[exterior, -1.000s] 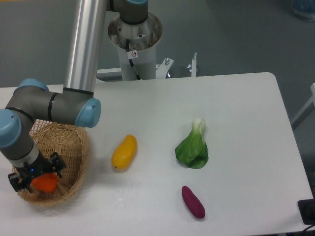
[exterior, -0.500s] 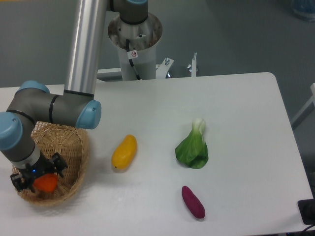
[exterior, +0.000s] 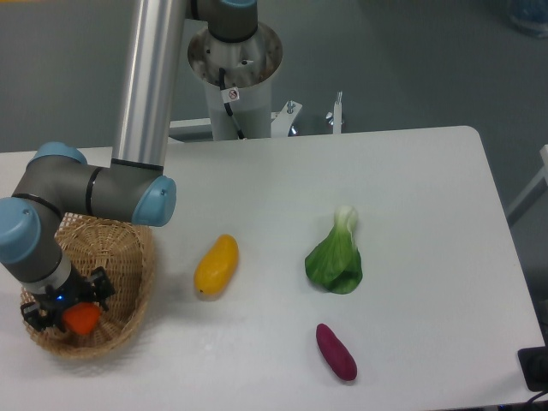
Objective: Pick up the orange from the basket
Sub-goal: 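Close the gripper around the orange inside the basket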
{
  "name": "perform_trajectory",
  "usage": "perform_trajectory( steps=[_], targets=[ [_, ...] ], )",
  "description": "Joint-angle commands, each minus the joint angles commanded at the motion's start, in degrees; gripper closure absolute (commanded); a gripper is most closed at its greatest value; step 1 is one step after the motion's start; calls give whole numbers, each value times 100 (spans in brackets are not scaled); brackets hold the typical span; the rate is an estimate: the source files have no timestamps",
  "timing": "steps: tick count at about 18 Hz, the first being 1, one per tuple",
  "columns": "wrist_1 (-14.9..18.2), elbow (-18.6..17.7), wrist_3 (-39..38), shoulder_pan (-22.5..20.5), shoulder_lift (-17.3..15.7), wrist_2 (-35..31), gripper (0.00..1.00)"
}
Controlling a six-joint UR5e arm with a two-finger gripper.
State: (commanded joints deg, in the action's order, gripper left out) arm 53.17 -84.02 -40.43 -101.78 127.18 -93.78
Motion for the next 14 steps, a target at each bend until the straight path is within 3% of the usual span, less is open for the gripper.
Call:
perform_trajectory(
  steps=[4, 14],
  targets=[
    [18, 9, 18, 9, -44, -9, 38],
    [167, -26, 430, 9, -316, -149, 45]
  ],
)
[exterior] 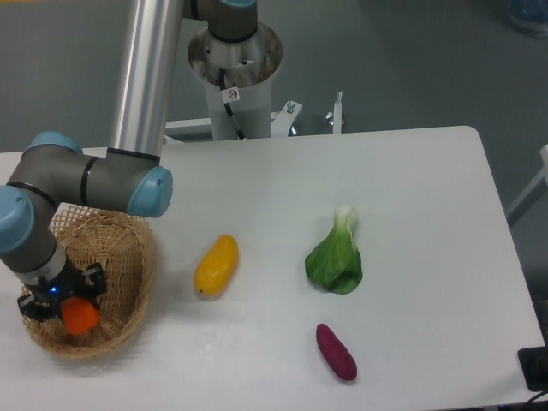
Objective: Pick up the orange from the basket
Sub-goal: 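Close the gripper around the orange inside the basket, then lift the held orange up and out of the basket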
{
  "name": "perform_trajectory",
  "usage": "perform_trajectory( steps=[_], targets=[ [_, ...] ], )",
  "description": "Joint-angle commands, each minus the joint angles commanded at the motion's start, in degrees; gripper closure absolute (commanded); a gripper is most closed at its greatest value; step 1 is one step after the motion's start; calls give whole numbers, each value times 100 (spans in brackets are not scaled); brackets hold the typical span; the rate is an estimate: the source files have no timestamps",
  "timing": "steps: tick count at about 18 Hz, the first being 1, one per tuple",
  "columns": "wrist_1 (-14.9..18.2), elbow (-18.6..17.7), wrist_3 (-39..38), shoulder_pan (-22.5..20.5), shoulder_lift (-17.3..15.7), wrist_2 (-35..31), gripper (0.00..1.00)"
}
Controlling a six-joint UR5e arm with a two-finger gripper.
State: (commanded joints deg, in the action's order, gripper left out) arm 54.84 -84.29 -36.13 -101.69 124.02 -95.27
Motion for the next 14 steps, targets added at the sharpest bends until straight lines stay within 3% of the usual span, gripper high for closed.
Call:
perform_trajectory(
  steps=[3, 8, 14],
  targets=[
    [281, 9, 561, 0, -167, -351, 45],
    [370, 52, 1737, -78, -536, -800, 45],
    [317, 193, 3530, -912, -1028, -748, 45]
  ],
)
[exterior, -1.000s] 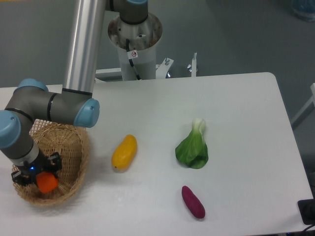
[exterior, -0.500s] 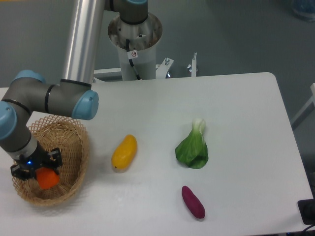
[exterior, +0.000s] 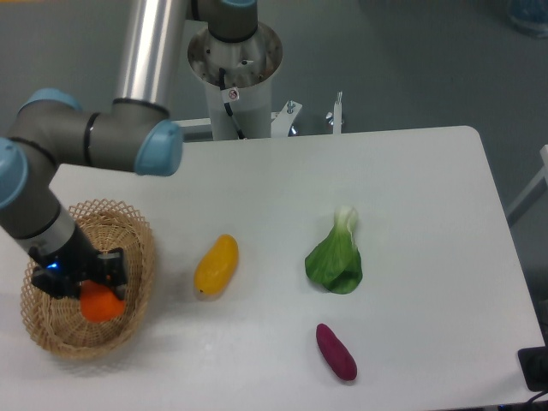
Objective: Pick up the orange from the basket
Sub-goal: 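Lift the held orange up and out of the basket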
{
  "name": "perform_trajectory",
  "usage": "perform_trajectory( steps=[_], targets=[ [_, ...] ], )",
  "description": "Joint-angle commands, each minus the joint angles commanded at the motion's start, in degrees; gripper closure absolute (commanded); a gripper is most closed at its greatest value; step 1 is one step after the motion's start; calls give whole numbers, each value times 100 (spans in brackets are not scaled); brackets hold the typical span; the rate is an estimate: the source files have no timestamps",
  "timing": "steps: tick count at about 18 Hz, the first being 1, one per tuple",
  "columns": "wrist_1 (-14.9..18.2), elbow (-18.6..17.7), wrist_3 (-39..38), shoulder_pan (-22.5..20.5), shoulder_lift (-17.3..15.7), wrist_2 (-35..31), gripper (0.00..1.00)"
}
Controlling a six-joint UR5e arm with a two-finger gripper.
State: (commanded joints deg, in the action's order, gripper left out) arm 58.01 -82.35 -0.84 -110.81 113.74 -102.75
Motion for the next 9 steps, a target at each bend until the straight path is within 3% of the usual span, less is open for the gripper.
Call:
perform_trajectory(
  steps=[5, 9],
  targets=[
    [-9, -9, 1479, -765, -255, 158, 45],
    [17, -87, 2858, -1652, -606, 1019, 45]
  ],
)
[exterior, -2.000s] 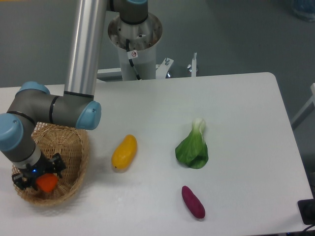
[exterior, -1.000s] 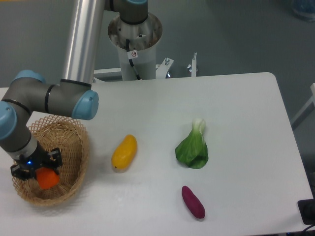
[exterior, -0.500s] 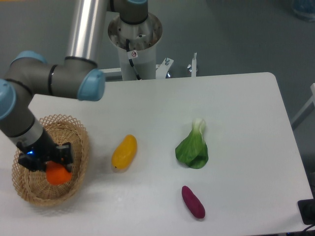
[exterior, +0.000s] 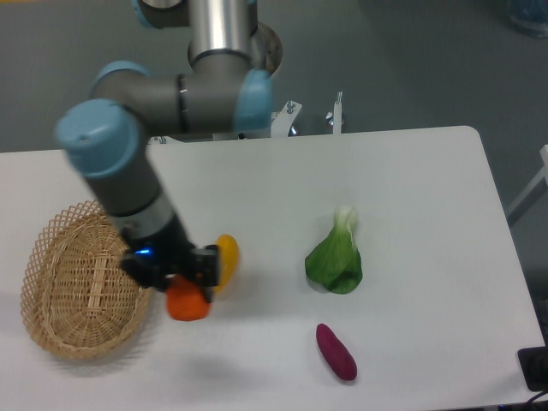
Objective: Pick up the orange from the basket
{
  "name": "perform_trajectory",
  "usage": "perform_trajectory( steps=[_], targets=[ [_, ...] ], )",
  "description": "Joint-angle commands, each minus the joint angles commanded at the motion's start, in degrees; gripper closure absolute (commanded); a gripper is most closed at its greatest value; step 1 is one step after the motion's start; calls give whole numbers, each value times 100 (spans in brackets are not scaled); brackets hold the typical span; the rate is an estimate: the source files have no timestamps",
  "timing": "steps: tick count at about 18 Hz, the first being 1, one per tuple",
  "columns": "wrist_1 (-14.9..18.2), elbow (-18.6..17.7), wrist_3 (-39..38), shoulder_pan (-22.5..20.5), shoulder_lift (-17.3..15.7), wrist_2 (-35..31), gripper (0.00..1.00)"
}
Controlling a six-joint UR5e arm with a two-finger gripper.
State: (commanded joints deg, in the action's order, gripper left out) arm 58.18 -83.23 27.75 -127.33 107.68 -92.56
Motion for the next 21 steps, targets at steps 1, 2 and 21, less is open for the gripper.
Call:
perform_trajectory(
  steps=[1, 2, 21],
  targets=[
    [26, -9, 246, -176, -44, 71, 45],
    [35, -9, 466, -256, -71, 89, 45],
    [106, -53, 1225, -828, -282, 168, 45]
  ],
)
